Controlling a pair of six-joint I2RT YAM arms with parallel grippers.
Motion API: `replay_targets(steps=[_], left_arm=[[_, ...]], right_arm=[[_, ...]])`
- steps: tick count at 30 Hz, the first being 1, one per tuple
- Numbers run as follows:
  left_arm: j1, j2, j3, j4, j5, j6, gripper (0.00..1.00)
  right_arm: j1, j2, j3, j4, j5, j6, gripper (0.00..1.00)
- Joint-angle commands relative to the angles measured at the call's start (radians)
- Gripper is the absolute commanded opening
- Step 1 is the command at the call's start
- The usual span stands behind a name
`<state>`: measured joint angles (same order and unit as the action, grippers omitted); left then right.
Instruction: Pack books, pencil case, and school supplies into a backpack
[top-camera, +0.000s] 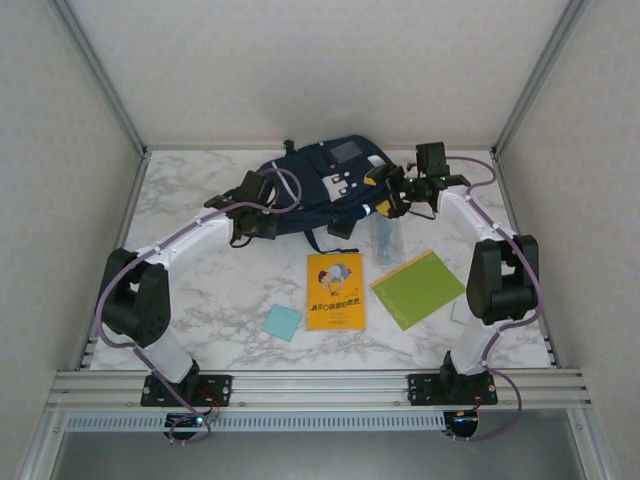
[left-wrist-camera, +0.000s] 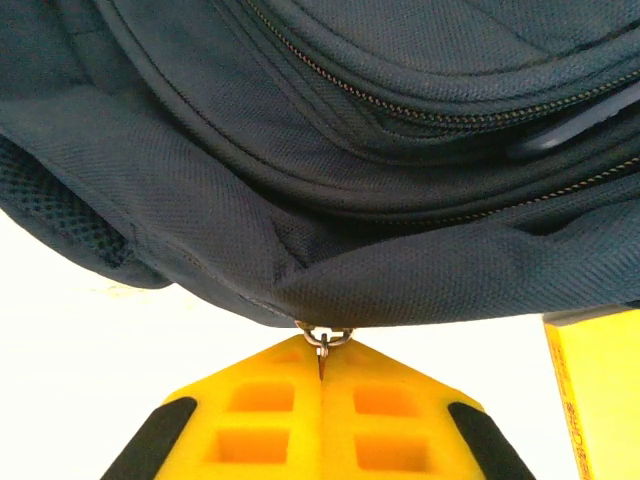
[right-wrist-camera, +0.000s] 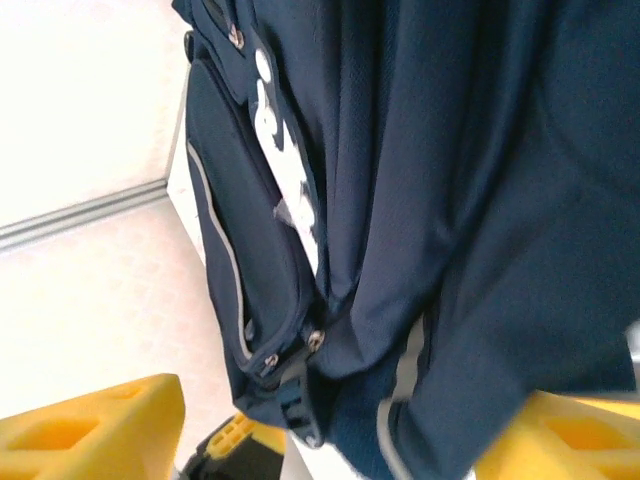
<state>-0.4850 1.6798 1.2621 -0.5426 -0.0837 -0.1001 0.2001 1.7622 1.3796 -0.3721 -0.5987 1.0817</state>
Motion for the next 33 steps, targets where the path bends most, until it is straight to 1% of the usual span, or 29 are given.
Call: replay_targets(steps=[1, 6, 10, 16, 20, 22, 24, 25, 26, 28, 29, 30, 31, 32, 33], left_arm=[[-0.012, 0.038, 0.066, -0.082, 0.040, -0.028, 0.00], [-0.021, 0.114, 0.126, -0.172, 0.054, -0.058, 0.00], [-0.032, 0.156, 0.160, -0.253, 0.071, -0.077, 0.00], [-0.042, 0.147, 0.160, -0.309, 0.086, -0.093, 0.00], [-0.048, 0.140, 0.157, -0.327, 0.094, -0.111, 0.00], [-0.049, 0.140, 0.158, -0.328, 0.106, -0.122, 0.00], [-0.052, 0.140, 0.160, -0.329, 0.124, -0.131, 0.00], [-0.053, 0.138, 0.160, -0.331, 0.130, -0.135, 0.00], [-0.054, 0.135, 0.160, -0.333, 0.139, -0.137, 0.00], [-0.053, 0.127, 0.157, -0.342, 0.139, -0.135, 0.00], [-0.054, 0.127, 0.155, -0.348, 0.127, -0.130, 0.00], [-0.054, 0.126, 0.151, -0.355, 0.100, -0.126, 0.00], [-0.052, 0.128, 0.147, -0.360, 0.068, -0.120, 0.00], [-0.049, 0.130, 0.143, -0.363, 0.051, -0.114, 0.00], [-0.043, 0.133, 0.139, -0.367, 0.035, -0.105, 0.00]], right_arm=[[0.018, -0.114, -0.075, -0.048, 0.005, -0.028, 0.79], [0.106, -0.198, -0.190, -0.064, 0.019, -0.016, 0.83], [0.203, -0.203, -0.270, 0.043, 0.034, 0.063, 0.89], [0.295, -0.085, -0.283, 0.234, 0.091, 0.202, 0.89], [0.352, 0.028, -0.224, 0.319, 0.145, 0.275, 0.89], [0.385, 0.089, -0.189, 0.362, 0.196, 0.323, 0.89], [0.409, 0.140, -0.157, 0.388, 0.245, 0.344, 0.86], [0.420, 0.162, -0.142, 0.378, 0.275, 0.352, 0.82], [0.425, 0.173, -0.136, 0.385, 0.295, 0.356, 0.75], [0.430, 0.184, -0.134, 0.388, 0.330, 0.354, 0.51], [0.429, 0.182, -0.134, 0.381, 0.343, 0.342, 0.41], [0.428, 0.176, -0.131, 0.366, 0.355, 0.317, 0.28], [0.425, 0.170, -0.122, 0.333, 0.364, 0.287, 0.10], [0.423, 0.165, -0.111, 0.299, 0.371, 0.254, 0.00], [0.419, 0.159, -0.099, 0.264, 0.374, 0.213, 0.00]])
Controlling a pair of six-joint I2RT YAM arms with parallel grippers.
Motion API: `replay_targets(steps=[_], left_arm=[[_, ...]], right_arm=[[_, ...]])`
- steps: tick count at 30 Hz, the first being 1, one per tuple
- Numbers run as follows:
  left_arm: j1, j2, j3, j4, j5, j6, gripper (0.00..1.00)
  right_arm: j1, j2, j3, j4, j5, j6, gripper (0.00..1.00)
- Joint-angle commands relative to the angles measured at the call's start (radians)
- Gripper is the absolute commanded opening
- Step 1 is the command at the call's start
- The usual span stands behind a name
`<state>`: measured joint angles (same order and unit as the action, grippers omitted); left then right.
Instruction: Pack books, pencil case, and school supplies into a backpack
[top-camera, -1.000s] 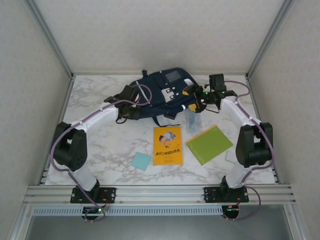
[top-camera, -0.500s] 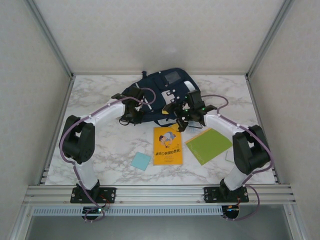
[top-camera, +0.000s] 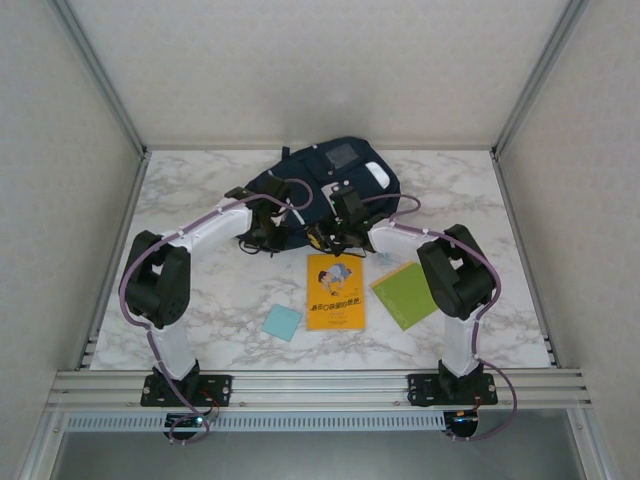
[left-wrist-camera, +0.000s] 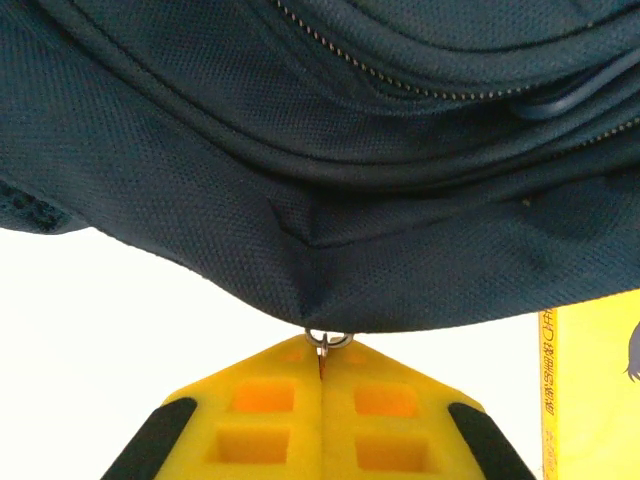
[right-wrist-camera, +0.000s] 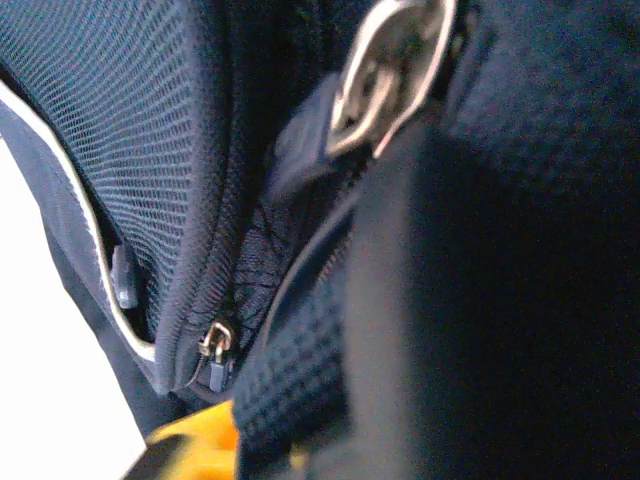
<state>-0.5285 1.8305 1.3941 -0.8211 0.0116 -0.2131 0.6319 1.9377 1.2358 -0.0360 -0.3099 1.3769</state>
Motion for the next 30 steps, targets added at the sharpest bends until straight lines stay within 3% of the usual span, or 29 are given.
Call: replay_targets(steps=[1, 6, 11, 17, 21, 24, 30], left_arm=[[0.007, -0.015, 0.002, -0.090, -0.071, 0.017, 0.00], [0.045, -0.005, -0.033, -0.081, -0.127, 0.057, 0.00], [0.121, -0.015, -0.077, -0.042, -0.157, 0.074, 0.00], [0.160, -0.017, -0.054, -0.009, -0.197, 0.149, 0.00], [0.155, -0.063, -0.041, -0.018, -0.119, 0.145, 0.00], [0.135, -0.123, -0.061, -0.035, -0.092, 0.130, 0.00], [0.070, -0.231, -0.110, -0.063, 0.009, 0.068, 0.00]], right_arm=[[-0.019, -0.024, 0.054, -0.097, 0.082, -0.123, 0.00], [-0.057, -0.031, 0.149, -0.303, 0.048, -0.400, 0.00], [-0.104, -0.072, 0.161, -0.397, 0.011, -0.599, 0.00], [-0.181, -0.049, 0.275, -0.584, -0.116, -0.917, 0.00], [-0.234, 0.017, 0.420, -0.744, -0.131, -1.116, 0.00], [-0.258, 0.072, 0.546, -0.827, -0.094, -1.169, 0.00], [-0.272, 0.139, 0.744, -0.837, -0.089, -1.089, 0.00]])
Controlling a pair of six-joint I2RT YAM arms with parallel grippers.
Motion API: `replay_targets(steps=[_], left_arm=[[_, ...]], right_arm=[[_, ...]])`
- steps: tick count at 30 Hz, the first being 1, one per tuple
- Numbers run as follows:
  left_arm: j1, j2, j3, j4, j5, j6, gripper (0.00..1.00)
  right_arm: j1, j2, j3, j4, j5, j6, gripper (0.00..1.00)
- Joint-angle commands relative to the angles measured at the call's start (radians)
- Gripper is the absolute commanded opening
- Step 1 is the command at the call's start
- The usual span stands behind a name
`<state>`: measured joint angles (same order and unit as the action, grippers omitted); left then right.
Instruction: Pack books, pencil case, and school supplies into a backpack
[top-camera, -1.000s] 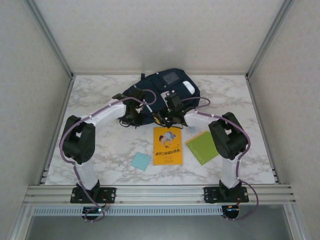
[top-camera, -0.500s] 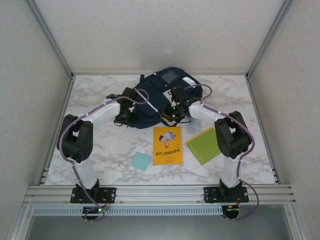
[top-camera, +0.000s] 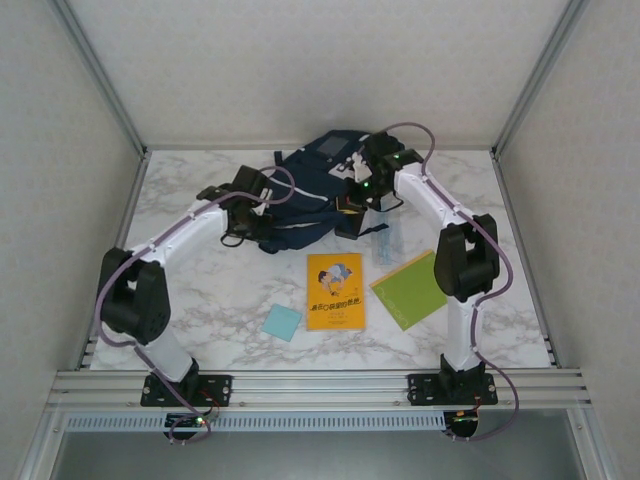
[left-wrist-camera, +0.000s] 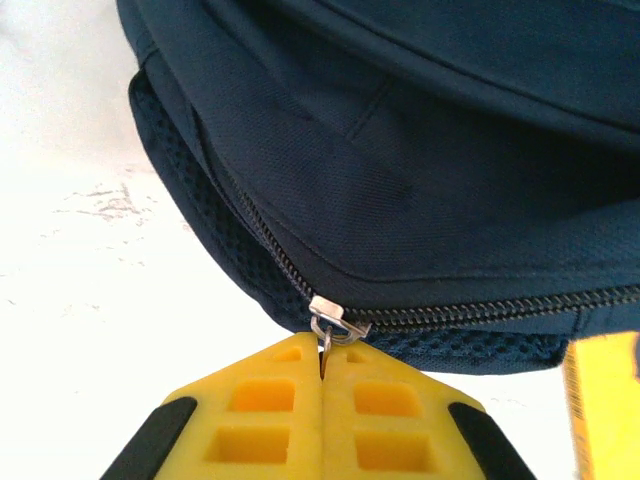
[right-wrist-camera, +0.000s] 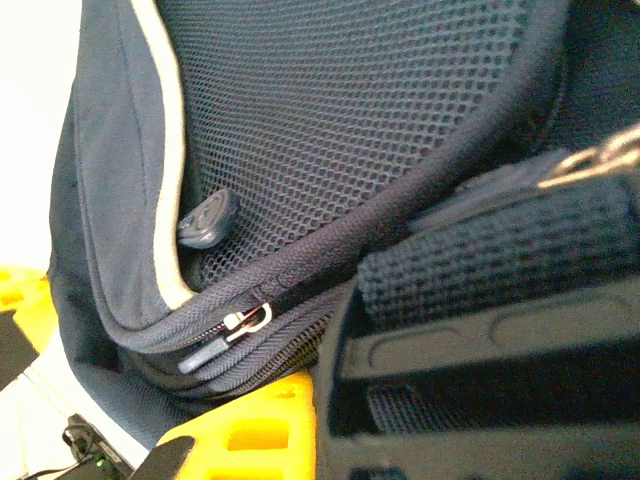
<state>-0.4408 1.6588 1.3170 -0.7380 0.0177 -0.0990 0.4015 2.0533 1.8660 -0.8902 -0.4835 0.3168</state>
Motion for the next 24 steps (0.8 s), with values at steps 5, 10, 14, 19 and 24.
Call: replay_targets(steps=[5, 10, 14, 19, 24], left_arm=[[-0.070, -0.065, 0.017, -0.155, 0.110, -0.130, 0.00], [-0.116, 0.003, 0.124, -0.167, 0.188, -0.200, 0.00], [-0.157, 0.076, 0.196, -0.182, 0.180, -0.236, 0.00], [-0.189, 0.153, 0.244, -0.216, 0.139, -0.245, 0.00], [-0.214, 0.187, 0.277, -0.269, 0.094, -0.241, 0.00]], right_arm=[[-0.043, 0.116, 0.283, -0.015, 0.119, 0.058, 0.08], [-0.042, 0.148, 0.369, -0.124, 0.207, 0.166, 0.68], [-0.042, 0.004, 0.173, -0.110, 0.237, 0.233, 0.93], [-0.041, -0.260, -0.254, 0.054, 0.197, 0.396, 0.96], [0.010, -0.480, -0.661, 0.366, 0.116, 0.689, 0.96]])
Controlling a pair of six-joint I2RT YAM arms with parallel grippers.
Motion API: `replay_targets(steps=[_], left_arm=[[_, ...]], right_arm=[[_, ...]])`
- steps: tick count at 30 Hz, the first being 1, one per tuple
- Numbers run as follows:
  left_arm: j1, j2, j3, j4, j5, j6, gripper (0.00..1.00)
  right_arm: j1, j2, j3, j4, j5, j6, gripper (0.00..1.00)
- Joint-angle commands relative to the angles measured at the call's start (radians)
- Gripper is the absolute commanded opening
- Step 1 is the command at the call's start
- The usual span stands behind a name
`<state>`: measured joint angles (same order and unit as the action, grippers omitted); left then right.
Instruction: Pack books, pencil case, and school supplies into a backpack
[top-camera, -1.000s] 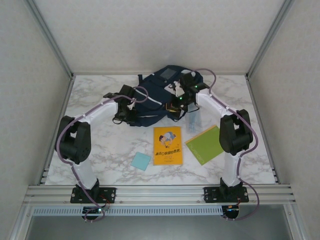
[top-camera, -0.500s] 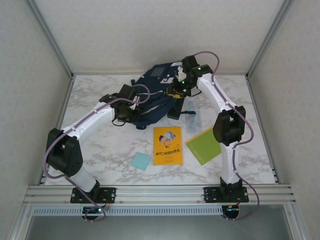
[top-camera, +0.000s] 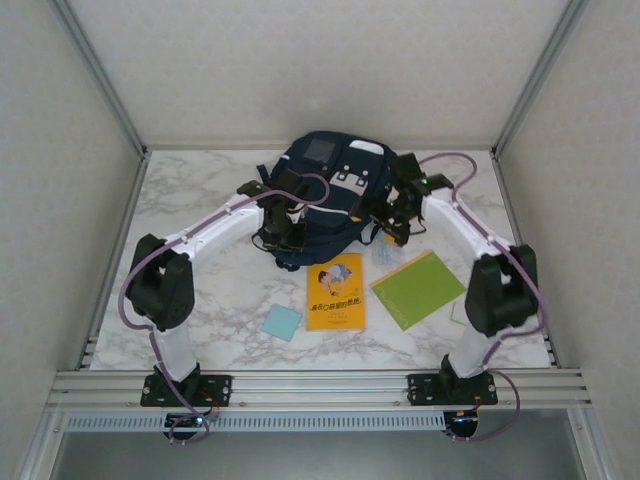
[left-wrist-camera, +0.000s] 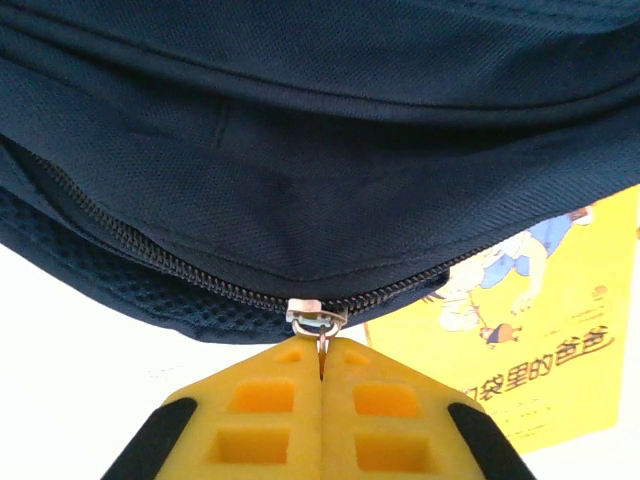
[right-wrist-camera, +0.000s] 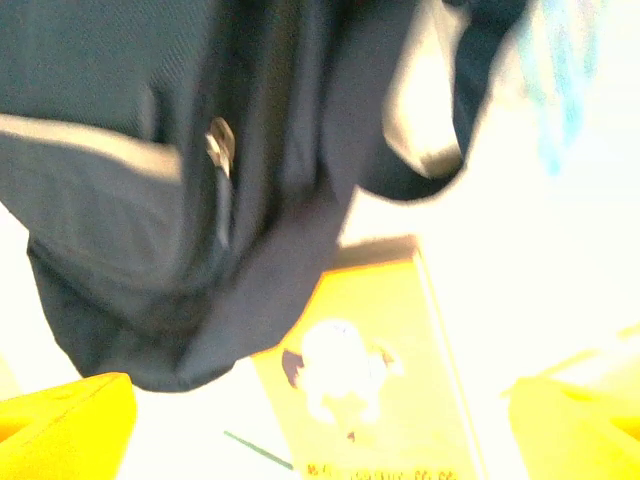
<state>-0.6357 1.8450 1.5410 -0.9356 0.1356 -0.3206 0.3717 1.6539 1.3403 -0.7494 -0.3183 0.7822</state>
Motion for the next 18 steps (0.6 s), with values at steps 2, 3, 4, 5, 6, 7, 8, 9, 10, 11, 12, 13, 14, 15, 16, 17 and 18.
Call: replay_targets(steps=[2, 3, 4, 5, 6, 7, 8, 9, 10, 11, 12, 13, 14, 15, 16, 17, 18], left_arm=[[-0.023, 0.003, 0.057, -0.077, -0.020, -0.023, 0.00], [-0.028, 0.003, 0.057, -0.081, -0.014, -0.025, 0.00], [-0.030, 0.003, 0.058, -0.084, -0.010, -0.029, 0.00], [-0.034, 0.002, 0.057, -0.086, -0.006, -0.031, 0.00], [-0.037, 0.000, 0.056, -0.088, 0.002, -0.035, 0.00], [-0.040, -0.002, 0.057, -0.091, 0.007, -0.037, 0.00], [-0.044, -0.007, 0.056, -0.093, 0.011, -0.039, 0.00], [-0.046, -0.011, 0.056, -0.097, 0.017, -0.042, 0.00], [-0.050, -0.017, 0.053, -0.098, 0.023, -0.046, 0.00], [-0.052, -0.025, 0.049, -0.099, 0.030, -0.050, 0.00], [-0.053, -0.031, 0.043, -0.098, 0.039, -0.055, 0.00], [-0.056, -0.036, 0.039, -0.097, 0.048, -0.060, 0.00], [-0.056, -0.043, 0.031, -0.093, 0.058, -0.067, 0.00], [-0.056, -0.050, 0.023, -0.087, 0.069, -0.072, 0.00], [-0.055, -0.058, 0.014, -0.078, 0.074, -0.079, 0.00], [-0.053, -0.063, 0.004, -0.069, 0.079, -0.083, 0.00], [-0.051, -0.064, -0.003, -0.065, 0.079, -0.084, 0.00]], right_arm=[[0.086, -0.117, -0.222, 0.339, -0.038, 0.342, 0.96], [0.113, -0.121, -0.255, 0.401, -0.030, 0.397, 0.96], [0.131, -0.119, -0.270, 0.439, -0.022, 0.426, 0.96], [0.158, -0.105, -0.284, 0.481, -0.005, 0.473, 0.96], [0.179, -0.086, -0.290, 0.512, 0.013, 0.498, 0.96], [0.195, -0.069, -0.296, 0.542, 0.032, 0.525, 0.97], [0.213, -0.049, -0.308, 0.589, 0.051, 0.555, 0.96], [0.228, -0.029, -0.322, 0.650, 0.070, 0.585, 0.96], [0.240, -0.012, -0.329, 0.690, 0.089, 0.605, 0.96], [0.253, 0.009, -0.333, 0.736, 0.112, 0.626, 0.96], [0.263, 0.027, -0.337, 0.781, 0.134, 0.637, 0.95], [0.272, 0.043, -0.335, 0.806, 0.151, 0.635, 0.92], [0.278, 0.061, -0.323, 0.803, 0.167, 0.627, 0.87], [0.282, 0.073, -0.314, 0.796, 0.177, 0.617, 0.77], [0.285, 0.084, -0.305, 0.788, 0.189, 0.596, 0.63], [0.285, 0.093, -0.299, 0.769, 0.196, 0.584, 0.45], [0.285, 0.096, -0.299, 0.765, 0.198, 0.573, 0.31]])
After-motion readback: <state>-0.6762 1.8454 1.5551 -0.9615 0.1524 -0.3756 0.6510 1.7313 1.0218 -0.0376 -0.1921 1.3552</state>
